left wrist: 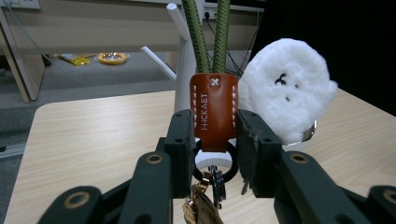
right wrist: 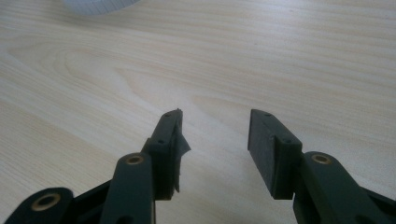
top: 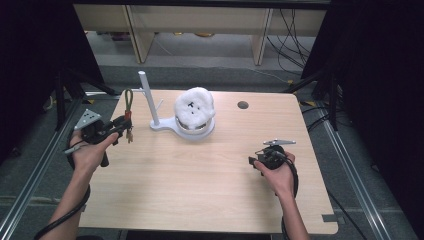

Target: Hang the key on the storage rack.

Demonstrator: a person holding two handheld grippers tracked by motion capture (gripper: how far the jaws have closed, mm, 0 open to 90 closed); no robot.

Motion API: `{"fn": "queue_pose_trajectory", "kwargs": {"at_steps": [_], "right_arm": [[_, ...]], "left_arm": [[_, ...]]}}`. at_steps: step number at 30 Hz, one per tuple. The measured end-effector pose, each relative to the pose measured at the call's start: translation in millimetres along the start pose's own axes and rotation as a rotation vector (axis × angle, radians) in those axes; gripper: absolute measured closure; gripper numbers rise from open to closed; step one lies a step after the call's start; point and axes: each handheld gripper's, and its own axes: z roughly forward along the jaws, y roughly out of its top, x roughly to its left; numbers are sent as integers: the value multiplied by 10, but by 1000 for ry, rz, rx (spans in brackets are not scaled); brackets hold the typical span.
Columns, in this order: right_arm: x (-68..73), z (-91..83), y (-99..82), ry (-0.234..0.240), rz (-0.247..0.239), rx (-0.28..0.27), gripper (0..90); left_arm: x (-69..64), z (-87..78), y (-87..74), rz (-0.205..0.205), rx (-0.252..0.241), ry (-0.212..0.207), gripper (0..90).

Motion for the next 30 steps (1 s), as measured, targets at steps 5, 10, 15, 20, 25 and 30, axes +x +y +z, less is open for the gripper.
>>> {"fn": "queue_pose_trajectory", "kwargs": {"at_steps": [5,10,15,20,25,30], "right_arm": [[5,4,0,-2,9,1,560],[8,0,0,-10,19,9,560],[9,0,0,-10,18,9,560],[-3,0,-4,-16,10,11,560],[2,-5,-5,-16,9,13,559],[-3,0,-5,-15,10,11,559]], "left_arm": [[38,70,-1,-3,15,6,667],[64,140,10,-12,20,8,667],[119,231,23,-39,30,7,667],[135,296,30,-54,35,6,667],[128,346,31,-69,41,2,667],[104,403,12,-69,55,1,666]]}}
